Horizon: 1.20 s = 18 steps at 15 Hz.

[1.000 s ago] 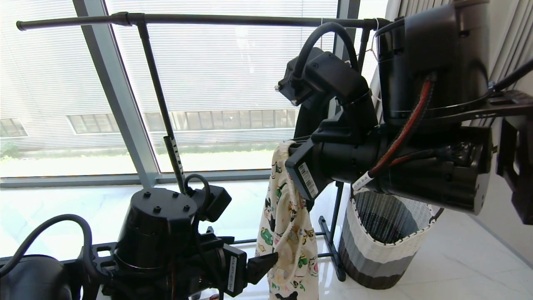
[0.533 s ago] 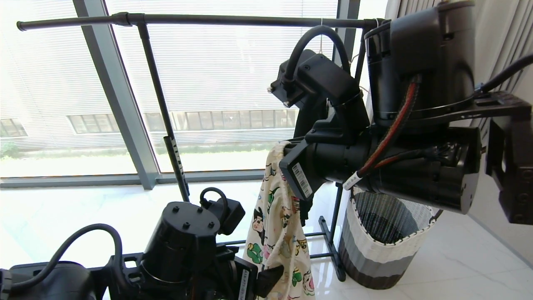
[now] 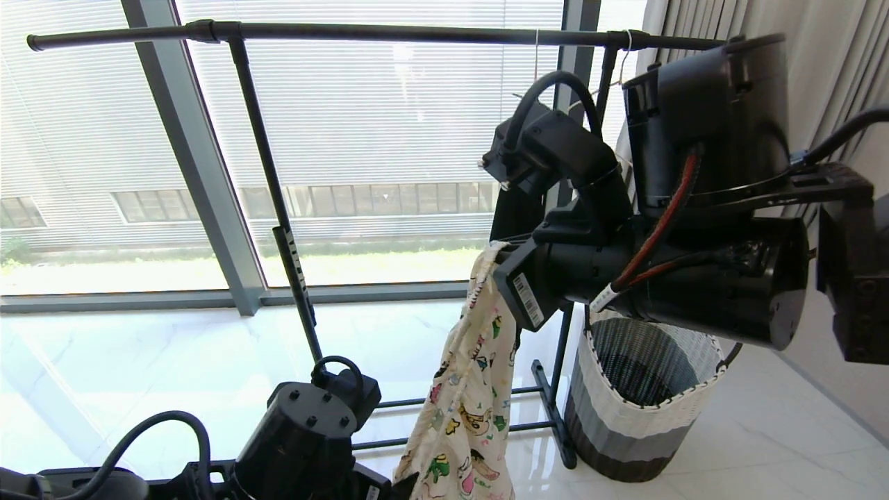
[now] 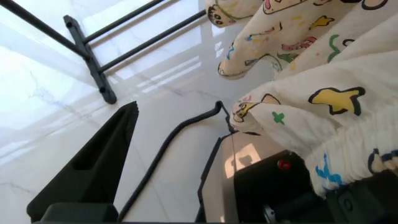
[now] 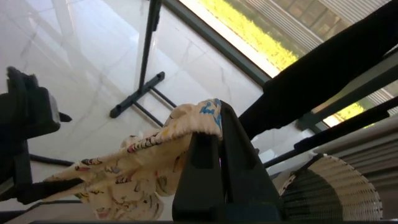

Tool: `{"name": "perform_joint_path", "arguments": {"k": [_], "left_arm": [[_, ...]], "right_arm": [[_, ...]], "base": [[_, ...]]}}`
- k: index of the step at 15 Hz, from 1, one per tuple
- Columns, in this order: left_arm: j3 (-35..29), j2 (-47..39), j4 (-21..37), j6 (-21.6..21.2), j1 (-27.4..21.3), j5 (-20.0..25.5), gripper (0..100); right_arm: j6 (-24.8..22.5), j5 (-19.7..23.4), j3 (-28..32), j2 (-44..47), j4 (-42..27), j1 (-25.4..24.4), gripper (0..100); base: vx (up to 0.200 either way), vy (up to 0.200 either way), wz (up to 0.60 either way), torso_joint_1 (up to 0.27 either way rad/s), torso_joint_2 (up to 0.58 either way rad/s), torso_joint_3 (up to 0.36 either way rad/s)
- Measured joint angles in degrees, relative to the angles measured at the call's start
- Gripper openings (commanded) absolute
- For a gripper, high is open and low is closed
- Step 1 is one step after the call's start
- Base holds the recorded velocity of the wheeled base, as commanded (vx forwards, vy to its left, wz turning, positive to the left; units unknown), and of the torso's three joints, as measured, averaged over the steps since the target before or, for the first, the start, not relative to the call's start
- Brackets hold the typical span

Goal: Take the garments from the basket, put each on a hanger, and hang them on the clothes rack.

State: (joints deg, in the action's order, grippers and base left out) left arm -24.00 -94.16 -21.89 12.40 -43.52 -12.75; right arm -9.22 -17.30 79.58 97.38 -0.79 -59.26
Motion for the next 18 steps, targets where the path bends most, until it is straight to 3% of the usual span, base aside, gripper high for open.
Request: {"name": "perform_joint_path", "arguments": {"k": [3, 6, 9, 12, 13, 15, 18], "left_arm": [[3.32, 4.34, 0.02, -0.39, 0.02, -0.41, 0], [4.74, 7.4, 0.02, -1.29, -0.02, -3.78, 0], [4.11, 10.67, 0.13, -8.57, 0.5, -5.45, 0], [-3.08, 13.37, 2.49, -14.51, 4.11, -2.27, 0], [-7.33, 13.84, 5.91, -15.85, 5.52, -0.35, 0], [-19.24, 14.79, 18.62, -17.26, 7.58, 4.33, 0], [-39.45, 16.1, 37.9, -18.33, 8.9, 10.75, 0]], "right_arm": [[-0.04, -0.05, -4.47, -2.06, 0.09, 1.38, 0], [-0.09, -0.11, -8.96, -4.94, 0.13, 2.18, 0], [-0.06, -0.71, -13.7, -7.8, -0.32, 3.22, 0], [-0.15, -2.32, -18.94, -12.18, -1.21, 3.94, 0], [-0.28, -2.55, -20.24, -13.92, -2.73, 4.05, 0], [-0.5, -2.62, -19.55, -17.05, -6.9, 4.8, 0], [-1.69, -2.65, -12.03, -19.08, -11.41, 7.03, 0]], "base": [[0.0, 0.0, 0.0, 0.0, 0.0, 0.0], [0.0, 0.0, 0.0, 0.0, 0.0, 0.0], [0.0, 0.0, 0.0, 0.0, 0.0, 0.0], [0.0, 0.0, 0.0, 0.0, 0.0, 0.0], [0.0, 0.0, 0.0, 0.0, 0.0, 0.0], [0.0, 0.0, 0.0, 0.0, 0.0, 0.0], [0.0, 0.0, 0.0, 0.0, 0.0, 0.0]]}}
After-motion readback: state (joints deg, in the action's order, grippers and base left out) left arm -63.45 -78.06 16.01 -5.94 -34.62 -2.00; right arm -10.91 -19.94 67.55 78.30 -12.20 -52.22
